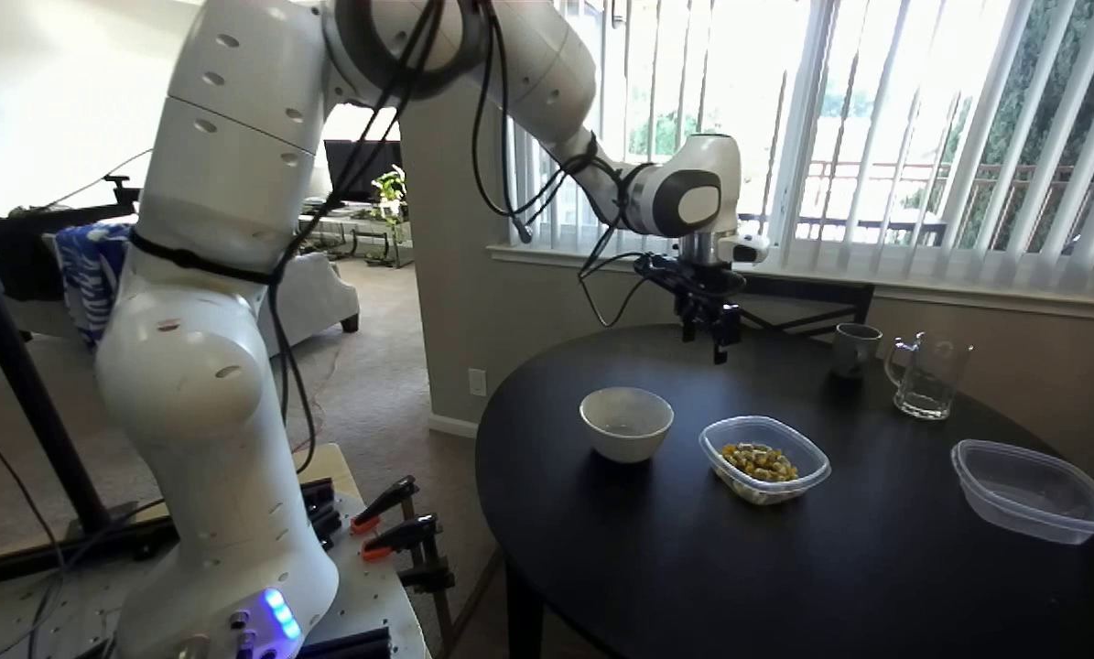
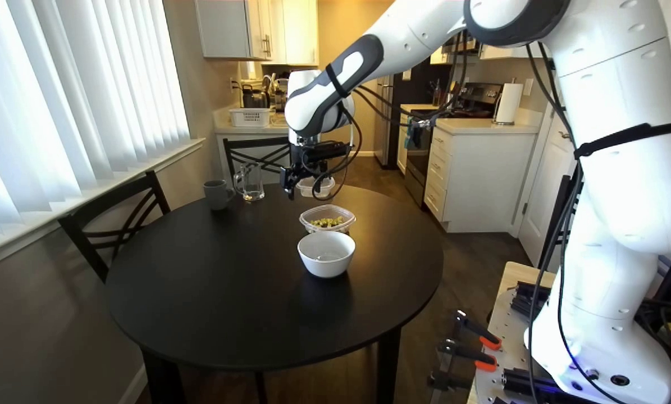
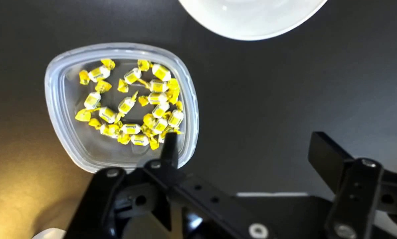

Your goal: Transfer the candy to the white bowl

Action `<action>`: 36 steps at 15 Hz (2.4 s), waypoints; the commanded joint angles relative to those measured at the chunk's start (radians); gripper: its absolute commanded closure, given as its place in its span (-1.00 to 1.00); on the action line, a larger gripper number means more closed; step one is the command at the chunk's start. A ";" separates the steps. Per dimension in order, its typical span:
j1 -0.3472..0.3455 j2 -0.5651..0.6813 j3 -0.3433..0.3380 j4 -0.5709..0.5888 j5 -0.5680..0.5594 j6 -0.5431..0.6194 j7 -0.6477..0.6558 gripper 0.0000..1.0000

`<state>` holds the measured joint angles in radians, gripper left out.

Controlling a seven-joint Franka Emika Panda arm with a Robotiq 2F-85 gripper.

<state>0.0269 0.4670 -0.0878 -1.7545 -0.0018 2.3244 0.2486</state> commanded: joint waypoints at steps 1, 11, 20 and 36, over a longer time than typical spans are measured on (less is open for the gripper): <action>0.003 0.196 -0.028 0.225 -0.050 -0.056 0.030 -1.00; -0.046 0.518 -0.038 0.649 -0.037 -0.363 -0.022 -1.00; -0.075 0.670 -0.009 0.899 -0.050 -0.577 -0.120 -1.00; -0.086 0.748 -0.021 1.033 -0.035 -0.600 -0.124 0.59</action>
<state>-0.0558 1.2321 -0.1100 -0.7297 -0.0427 1.7547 0.1187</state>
